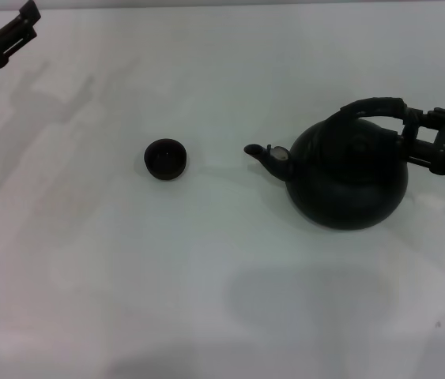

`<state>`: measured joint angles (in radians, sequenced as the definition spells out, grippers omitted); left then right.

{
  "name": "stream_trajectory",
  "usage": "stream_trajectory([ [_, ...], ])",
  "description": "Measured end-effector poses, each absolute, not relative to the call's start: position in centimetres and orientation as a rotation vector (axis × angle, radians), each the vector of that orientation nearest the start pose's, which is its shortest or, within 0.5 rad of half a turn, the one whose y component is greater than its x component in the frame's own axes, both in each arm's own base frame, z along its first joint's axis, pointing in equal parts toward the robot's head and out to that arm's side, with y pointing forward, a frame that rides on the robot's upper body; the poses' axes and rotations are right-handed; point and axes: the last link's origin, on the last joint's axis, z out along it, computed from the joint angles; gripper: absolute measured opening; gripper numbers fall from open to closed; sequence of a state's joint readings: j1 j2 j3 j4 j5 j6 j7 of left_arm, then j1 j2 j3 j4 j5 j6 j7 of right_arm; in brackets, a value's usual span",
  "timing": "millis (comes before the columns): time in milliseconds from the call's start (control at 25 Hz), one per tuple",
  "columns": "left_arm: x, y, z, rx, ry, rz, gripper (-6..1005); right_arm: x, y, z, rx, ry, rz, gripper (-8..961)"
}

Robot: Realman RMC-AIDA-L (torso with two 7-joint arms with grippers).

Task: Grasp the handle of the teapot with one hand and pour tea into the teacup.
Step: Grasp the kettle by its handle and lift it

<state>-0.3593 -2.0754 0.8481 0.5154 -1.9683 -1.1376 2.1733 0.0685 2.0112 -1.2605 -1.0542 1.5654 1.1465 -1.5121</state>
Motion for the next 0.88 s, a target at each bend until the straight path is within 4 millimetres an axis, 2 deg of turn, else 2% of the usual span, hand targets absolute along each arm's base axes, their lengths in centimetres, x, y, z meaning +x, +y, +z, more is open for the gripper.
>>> stream_trajectory([
  [160, -32.1, 34.6, 3.9, -1.920, -0.628, -0.842, 892, 31.5, 28.6, 3.2, -2.359, 0.867, 0.531, 678],
  [400, -32.1, 34.7, 3.9, -1.921, -0.625, -0.838, 892, 32.2, 28.4, 4.4, -2.305, 0.880, 0.539, 550],
  [600, -31.9, 35.0, 4.0, -1.923, -0.616, -0.836, 892, 32.3, 28.6, 4.3, -2.306, 0.883, 0.538, 555],
  [880, -31.9, 35.3, 4.0, -1.920, -0.620, -0.819, 892, 32.0, 29.2, 3.4, -2.337, 0.889, 0.544, 429],
])
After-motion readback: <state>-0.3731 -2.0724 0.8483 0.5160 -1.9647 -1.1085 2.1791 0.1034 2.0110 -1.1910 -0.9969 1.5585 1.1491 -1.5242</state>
